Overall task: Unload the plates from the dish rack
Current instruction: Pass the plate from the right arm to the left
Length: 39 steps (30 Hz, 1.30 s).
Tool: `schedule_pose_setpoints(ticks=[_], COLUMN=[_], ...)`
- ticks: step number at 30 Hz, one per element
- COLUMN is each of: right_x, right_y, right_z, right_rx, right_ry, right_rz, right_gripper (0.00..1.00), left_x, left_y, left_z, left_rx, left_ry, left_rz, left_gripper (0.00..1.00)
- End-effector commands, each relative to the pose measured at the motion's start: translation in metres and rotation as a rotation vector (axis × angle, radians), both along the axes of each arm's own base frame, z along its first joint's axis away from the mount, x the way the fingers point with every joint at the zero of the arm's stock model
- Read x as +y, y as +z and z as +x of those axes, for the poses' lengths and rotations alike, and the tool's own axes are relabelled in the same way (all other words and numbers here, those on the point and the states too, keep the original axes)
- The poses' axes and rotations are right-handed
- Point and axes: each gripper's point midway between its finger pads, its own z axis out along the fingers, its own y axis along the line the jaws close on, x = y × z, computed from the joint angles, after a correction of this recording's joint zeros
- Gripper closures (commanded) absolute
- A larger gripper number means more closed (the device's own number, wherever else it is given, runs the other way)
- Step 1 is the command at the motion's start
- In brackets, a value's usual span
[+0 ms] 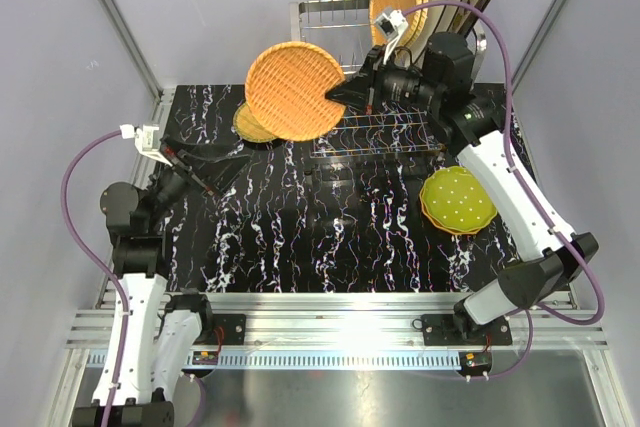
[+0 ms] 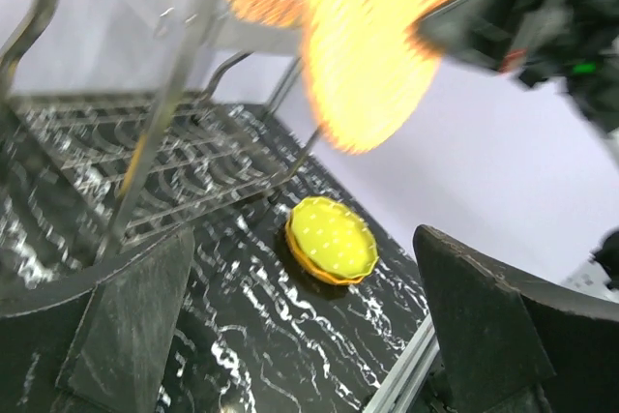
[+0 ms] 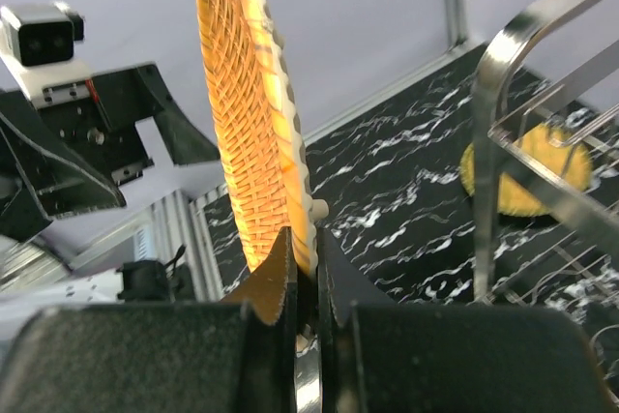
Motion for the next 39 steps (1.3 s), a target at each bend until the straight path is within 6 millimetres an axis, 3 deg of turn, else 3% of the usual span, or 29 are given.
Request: schedule_pose_setpoints(ticks=[1, 10, 17, 20, 23, 26, 28, 29, 30, 31, 35, 38, 39], right_x=[-0.001, 0.006, 0.012, 0.013, 0.014, 0.013, 0.013, 0.013, 0.013, 0.012, 0.009, 0.006, 0.005], right_y=[0.041, 0.015, -0.006, -0.011, -0.019, -0.026, -0.031, -0.032, -0.034, -0.037, -0.044, -0.049, -0.051], right_z=[-0.04, -0.061, -0.072, -0.072, -0.071, -0.069, -0.069, -0.069, -0.067, -0.067, -0.066, -0.067, -0.065], right_rx=[-0.101, -0.008, 0.036, 0.044, 0.055, 0.058, 0.066, 0.07, 0.07, 0.077, 0.074, 0.068, 0.07], right_ry=[0.125, 0.232, 0.265, 0.267, 0.263, 0.251, 0.244, 0.241, 0.234, 0.226, 0.203, 0.191, 0.178], right_rz=[0.093, 0.12, 0.101, 0.095, 0.087, 0.073, 0.068, 0.068, 0.067, 0.064, 0.05, 0.041, 0.038], right_gripper=[1.0, 1.0, 1.0, 1.0, 1.0, 1.0, 1.0, 0.96, 0.86, 0.53, 0.13, 0.0, 0.0], left_x=[-0.009, -0.018, -0.034, -0.042, -0.048, -0.05, -0.049, -0.049, -0.048, -0.047, -0.043, -0.04, -0.038], left_y=[0.024, 0.023, 0.025, 0.025, 0.023, 0.017, 0.013, 0.011, 0.008, 0.007, -0.001, -0.006, -0.01], left_z=[-0.015, -0.013, -0.01, -0.007, -0.006, -0.003, -0.001, 0.001, 0.002, 0.003, 0.006, 0.009, 0.011], left_rx=[-0.106, -0.088, -0.043, -0.012, 0.001, 0.036, 0.053, 0.069, 0.081, 0.087, 0.103, 0.116, 0.13], left_ry=[-0.071, -0.115, -0.188, -0.219, -0.24, -0.244, -0.236, -0.229, -0.22, -0.211, -0.173, -0.149, -0.143], left_rz=[-0.014, -0.06, -0.103, -0.119, -0.123, -0.126, -0.132, -0.134, -0.139, -0.142, -0.149, -0.157, -0.163], left_gripper=[0.03, 0.1, 0.25, 0.35, 0.58, 1.0, 1.0, 1.0, 1.0, 1.0, 1.0, 1.0, 1.0])
